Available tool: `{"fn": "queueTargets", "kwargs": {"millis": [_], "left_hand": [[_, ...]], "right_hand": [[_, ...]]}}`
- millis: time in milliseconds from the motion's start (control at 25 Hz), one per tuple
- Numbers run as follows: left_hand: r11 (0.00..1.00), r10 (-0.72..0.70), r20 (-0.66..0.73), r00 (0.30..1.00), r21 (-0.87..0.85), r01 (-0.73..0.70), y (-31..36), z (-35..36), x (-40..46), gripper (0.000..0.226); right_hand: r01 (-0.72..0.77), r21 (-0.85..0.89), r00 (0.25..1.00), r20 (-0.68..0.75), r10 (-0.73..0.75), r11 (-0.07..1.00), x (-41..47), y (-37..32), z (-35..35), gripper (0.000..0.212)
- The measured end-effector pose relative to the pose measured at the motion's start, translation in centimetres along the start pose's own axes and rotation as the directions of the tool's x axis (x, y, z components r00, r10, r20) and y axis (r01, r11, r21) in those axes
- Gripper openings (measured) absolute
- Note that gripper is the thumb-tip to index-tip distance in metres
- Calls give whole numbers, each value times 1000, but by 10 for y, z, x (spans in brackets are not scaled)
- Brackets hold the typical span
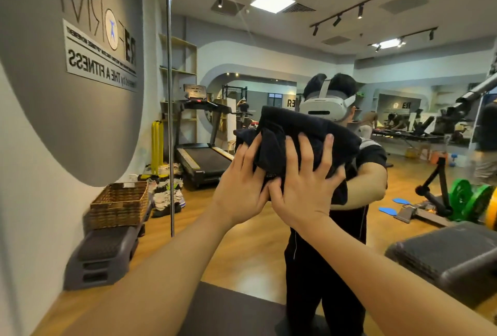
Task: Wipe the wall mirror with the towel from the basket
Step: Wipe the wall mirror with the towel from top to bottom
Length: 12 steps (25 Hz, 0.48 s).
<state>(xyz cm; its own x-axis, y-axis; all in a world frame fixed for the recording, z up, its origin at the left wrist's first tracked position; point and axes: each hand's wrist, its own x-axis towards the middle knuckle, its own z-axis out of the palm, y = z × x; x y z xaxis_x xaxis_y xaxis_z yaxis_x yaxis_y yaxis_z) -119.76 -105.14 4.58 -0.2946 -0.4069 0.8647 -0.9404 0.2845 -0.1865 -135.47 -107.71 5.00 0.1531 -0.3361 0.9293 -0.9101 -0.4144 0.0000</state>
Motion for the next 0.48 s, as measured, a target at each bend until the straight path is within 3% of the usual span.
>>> {"fn": "queueTargets", "kwargs": {"millis": [280, 480], "left_hand": [[984, -180, 107, 978, 25, 178, -97, -18, -61, 71], [946, -316, 108, 943, 111, 304, -112, -10, -107, 65]], "right_hand": [[129, 59, 989, 65, -133, 990, 3, -98, 39, 80], [251, 72, 956, 136, -259, 965, -15, -135, 64, 79]]}}
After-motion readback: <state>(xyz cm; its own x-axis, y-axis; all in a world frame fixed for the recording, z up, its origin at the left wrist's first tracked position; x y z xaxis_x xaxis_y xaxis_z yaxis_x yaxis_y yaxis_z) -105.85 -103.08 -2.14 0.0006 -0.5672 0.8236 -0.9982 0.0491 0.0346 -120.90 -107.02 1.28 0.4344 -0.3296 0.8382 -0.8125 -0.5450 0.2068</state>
